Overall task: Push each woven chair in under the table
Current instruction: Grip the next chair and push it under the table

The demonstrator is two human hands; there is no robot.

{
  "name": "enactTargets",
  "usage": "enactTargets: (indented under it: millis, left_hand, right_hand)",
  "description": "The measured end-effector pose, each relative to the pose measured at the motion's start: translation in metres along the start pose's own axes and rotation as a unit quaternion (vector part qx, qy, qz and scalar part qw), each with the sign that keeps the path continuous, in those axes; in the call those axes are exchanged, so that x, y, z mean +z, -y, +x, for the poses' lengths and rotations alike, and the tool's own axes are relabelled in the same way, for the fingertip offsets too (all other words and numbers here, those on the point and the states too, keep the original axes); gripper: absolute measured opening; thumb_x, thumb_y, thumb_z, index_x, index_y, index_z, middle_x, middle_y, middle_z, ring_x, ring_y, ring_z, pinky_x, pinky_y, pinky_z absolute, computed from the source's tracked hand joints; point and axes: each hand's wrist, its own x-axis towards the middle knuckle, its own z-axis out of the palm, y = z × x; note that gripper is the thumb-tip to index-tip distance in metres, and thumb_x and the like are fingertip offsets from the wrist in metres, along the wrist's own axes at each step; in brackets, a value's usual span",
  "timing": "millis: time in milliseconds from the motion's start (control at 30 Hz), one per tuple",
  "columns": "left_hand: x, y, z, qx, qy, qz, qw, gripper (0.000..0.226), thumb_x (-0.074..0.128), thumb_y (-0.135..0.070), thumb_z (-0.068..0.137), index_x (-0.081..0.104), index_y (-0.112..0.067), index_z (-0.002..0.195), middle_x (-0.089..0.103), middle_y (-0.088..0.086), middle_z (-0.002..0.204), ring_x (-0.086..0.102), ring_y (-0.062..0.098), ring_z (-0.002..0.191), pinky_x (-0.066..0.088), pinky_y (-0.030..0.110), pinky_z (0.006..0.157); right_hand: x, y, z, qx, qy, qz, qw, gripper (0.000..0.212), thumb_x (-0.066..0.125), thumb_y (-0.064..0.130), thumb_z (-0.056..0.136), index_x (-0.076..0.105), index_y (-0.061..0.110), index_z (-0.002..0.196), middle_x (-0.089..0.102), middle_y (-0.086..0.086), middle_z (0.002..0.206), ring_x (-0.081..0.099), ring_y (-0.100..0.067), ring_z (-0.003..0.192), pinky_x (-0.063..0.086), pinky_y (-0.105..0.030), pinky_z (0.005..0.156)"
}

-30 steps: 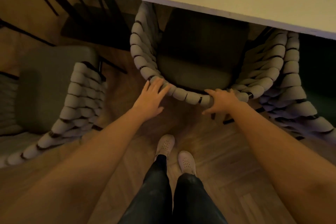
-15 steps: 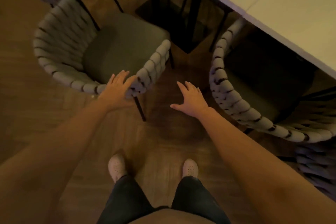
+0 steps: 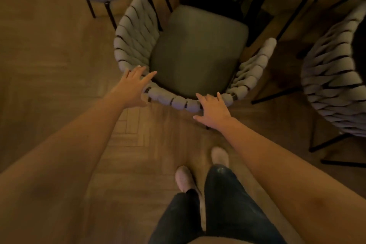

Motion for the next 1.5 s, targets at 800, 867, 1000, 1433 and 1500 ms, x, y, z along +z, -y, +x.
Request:
enactTargets:
  millis: [800,867,1000,1433,1500]
  left_hand:
    - [0.036,0.139,0.129,0.377,0.122,0.194,0.897,0.047,0.048,-0.018,0.096,0.034,-0.019,0.141,0.057,0.006,0.123,0.055,0.027,0.107,0.045,0.038,0.083]
    - [0.037,0.142,0.14,0.417,0.128,0.196,0.878,0.045,0.046,-0.017,0.097,0.034,-0.018,0.14,0.058,0.007,0.116,0.058,0.027,0.095,0.041,0.035,0.065]
    - [0.031,0.143,0.161,0.443,0.142,0.206,0.861,0.047,0.044,-0.018,0.097,0.032,-0.022,0.143,0.059,0.006,0.115,0.06,0.026,0.092,0.032,0.033,0.063]
    - [-0.043,0.091,0.304,0.44,0.097,0.25,0.857,0.053,0.046,-0.027,0.098,0.028,-0.03,0.147,0.059,0.006,0.115,0.06,0.025,0.098,0.04,0.033,0.068]
    - [-0.05,0.079,0.317,0.439,0.098,0.251,0.857,0.054,0.046,-0.027,0.098,0.026,-0.03,0.148,0.059,0.006,0.116,0.06,0.024,0.097,0.041,0.033,0.069]
  right_hand:
    - [0.005,0.107,0.095,0.252,0.105,0.015,0.962,0.047,0.052,0.045,0.087,0.049,0.03,0.132,0.056,-0.002,0.127,0.054,-0.023,0.114,0.038,-0.041,0.1]
    - [0.006,0.108,0.096,0.265,0.1,0.007,0.959,0.047,0.051,0.046,0.088,0.047,0.034,0.134,0.056,0.0,0.128,0.051,-0.022,0.117,0.033,-0.042,0.102]
    - [0.003,0.107,0.104,0.289,0.112,0.02,0.951,0.049,0.049,0.042,0.087,0.046,0.037,0.136,0.057,0.001,0.128,0.05,-0.023,0.119,0.027,-0.048,0.106]
    - [-0.04,0.006,0.15,0.296,-0.017,0.087,0.951,0.024,0.051,0.04,0.088,0.062,0.03,0.106,0.064,0.002,0.096,0.058,-0.018,0.085,0.039,-0.031,0.078]
    - [-0.048,-0.013,0.152,0.289,-0.018,0.087,0.953,0.023,0.052,0.038,0.089,0.062,0.029,0.107,0.064,0.002,0.098,0.054,-0.016,0.082,0.034,-0.029,0.073]
